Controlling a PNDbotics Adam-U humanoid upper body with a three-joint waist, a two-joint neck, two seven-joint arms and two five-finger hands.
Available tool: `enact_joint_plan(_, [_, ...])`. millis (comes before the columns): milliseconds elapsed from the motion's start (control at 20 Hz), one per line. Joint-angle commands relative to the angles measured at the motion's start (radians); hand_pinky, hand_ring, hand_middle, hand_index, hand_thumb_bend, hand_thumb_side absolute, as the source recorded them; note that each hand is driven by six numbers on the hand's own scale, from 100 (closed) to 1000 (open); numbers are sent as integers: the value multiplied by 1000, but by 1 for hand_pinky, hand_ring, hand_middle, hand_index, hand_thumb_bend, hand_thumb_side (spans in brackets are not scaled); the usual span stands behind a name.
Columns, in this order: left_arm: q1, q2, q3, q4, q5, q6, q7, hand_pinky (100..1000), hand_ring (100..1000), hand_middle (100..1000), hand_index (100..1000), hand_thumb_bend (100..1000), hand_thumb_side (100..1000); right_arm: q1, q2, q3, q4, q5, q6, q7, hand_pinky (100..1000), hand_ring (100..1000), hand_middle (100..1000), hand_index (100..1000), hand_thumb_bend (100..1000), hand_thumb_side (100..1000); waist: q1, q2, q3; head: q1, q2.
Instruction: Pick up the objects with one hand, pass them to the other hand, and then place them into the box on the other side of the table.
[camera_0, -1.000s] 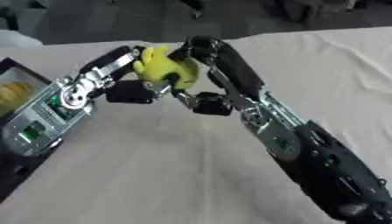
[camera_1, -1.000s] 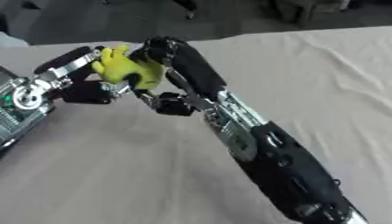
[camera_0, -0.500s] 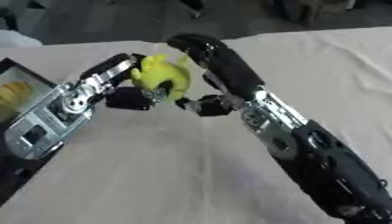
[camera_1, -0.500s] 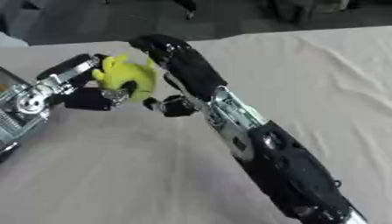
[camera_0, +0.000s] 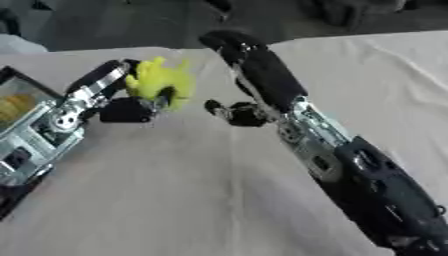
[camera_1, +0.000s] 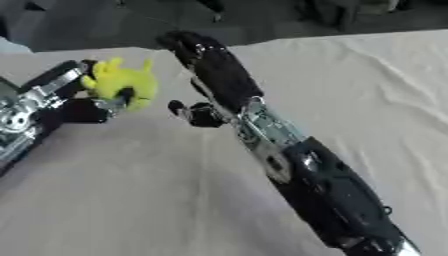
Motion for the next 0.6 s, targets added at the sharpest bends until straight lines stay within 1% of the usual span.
enact_joint_plan(50, [21,96,75,-25,23,2,53,771,516,445,353,100,314,-15,-24,-14,-24,-24,8,-13,845,881,851,921,527,100,1,-25,2,16,-5])
enact_joint_plan(300, [88,168,152,-1,34,0,119,771,523,448,357,100,318,-15,-41,-23,-30,-45,16,-20,838,872,842,912,481,100,-5,-26,4,48,-9])
enact_joint_plan(600, [154,224,221,20,52,-8,174,771,523,449,361,100,325,-14,-60,-31,-37,-63,27,-32,833,861,829,897,471,100,-11,-26,6,88,-9])
